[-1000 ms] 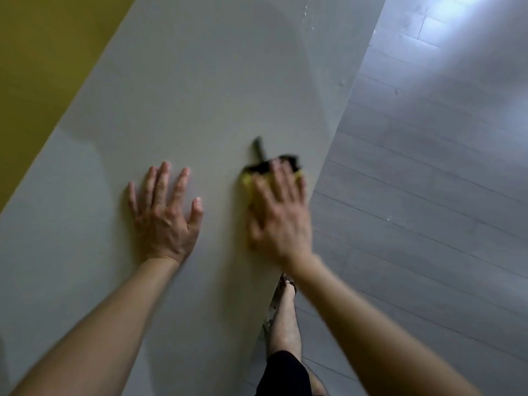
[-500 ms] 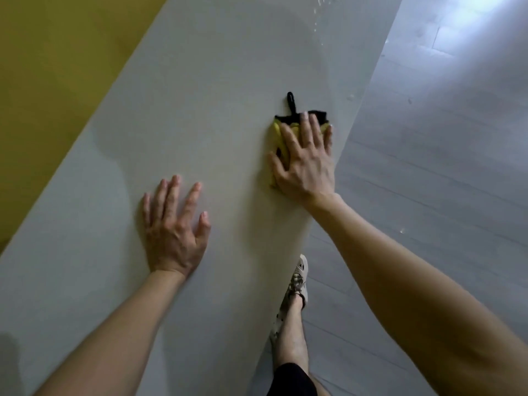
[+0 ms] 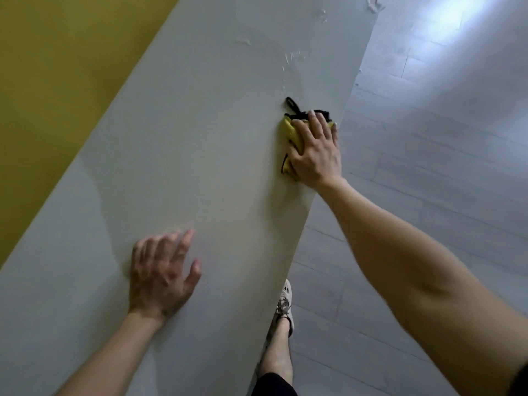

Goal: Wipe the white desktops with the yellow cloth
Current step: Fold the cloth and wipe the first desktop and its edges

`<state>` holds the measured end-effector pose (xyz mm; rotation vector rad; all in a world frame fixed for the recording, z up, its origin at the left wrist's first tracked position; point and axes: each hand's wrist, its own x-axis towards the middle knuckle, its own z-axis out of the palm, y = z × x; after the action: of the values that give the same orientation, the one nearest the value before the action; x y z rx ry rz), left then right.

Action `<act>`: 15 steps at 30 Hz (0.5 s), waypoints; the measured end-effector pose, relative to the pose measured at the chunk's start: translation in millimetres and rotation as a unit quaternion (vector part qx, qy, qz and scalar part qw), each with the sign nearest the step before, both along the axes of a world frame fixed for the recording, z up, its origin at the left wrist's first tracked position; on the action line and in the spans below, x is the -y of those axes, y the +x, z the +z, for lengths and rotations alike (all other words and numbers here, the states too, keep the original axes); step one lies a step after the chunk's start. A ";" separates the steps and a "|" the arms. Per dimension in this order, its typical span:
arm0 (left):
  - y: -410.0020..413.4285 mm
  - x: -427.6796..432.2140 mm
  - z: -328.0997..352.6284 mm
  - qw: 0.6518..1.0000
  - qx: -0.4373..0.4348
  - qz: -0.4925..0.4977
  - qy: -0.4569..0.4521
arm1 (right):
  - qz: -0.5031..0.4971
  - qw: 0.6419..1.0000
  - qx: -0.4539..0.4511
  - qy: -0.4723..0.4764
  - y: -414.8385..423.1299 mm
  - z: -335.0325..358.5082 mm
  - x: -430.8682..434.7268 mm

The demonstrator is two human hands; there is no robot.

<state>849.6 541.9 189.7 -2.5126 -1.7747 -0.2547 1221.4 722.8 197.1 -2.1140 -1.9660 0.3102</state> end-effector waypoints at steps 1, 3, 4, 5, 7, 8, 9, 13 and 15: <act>10.9 -17.6 1.6 1.000 0.009 0.004 0.006 | -0.036 0.999 0.007 -0.001 -15.3 0.5 1.6; 37.6 -59.3 3.4 0.999 0.037 -0.005 0.021 | 0.011 1.000 0.012 0.023 -55.0 2.6 33.5; 52.1 -83.0 2.7 0.998 0.052 0.002 0.033 | 0.097 0.995 0.002 0.028 -69.4 3.2 56.2; 66.7 -107.3 0.3 0.997 0.067 0.020 0.041 | 0.196 0.980 -0.004 0.026 -74.7 2.9 76.2; 91.9 -148.3 -7.0 0.994 0.085 0.064 0.040 | 0.365 0.930 -0.023 0.024 -58.8 0.9 90.0; 100.9 -161.3 -10.3 0.993 0.084 0.079 0.034 | 0.413 0.910 -0.031 0.020 -42.0 0.8 80.6; 106.9 -168.6 -13.7 0.993 0.080 0.087 0.030 | 0.433 0.901 -0.029 0.013 -23.0 -0.5 62.4; 109.1 -170.5 -20.1 0.993 0.082 0.081 0.039 | 0.238 0.971 -0.005 0.038 47.8 -5.9 -47.9; 108.6 -168.2 -19.8 0.992 0.082 0.087 0.035 | 0.051 0.998 -0.009 0.036 63.3 -3.2 -92.1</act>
<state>958.2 710.1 169.9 -2.3316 -1.9911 -0.5162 1284.7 814.9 194.0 -1.9656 -2.0475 0.2716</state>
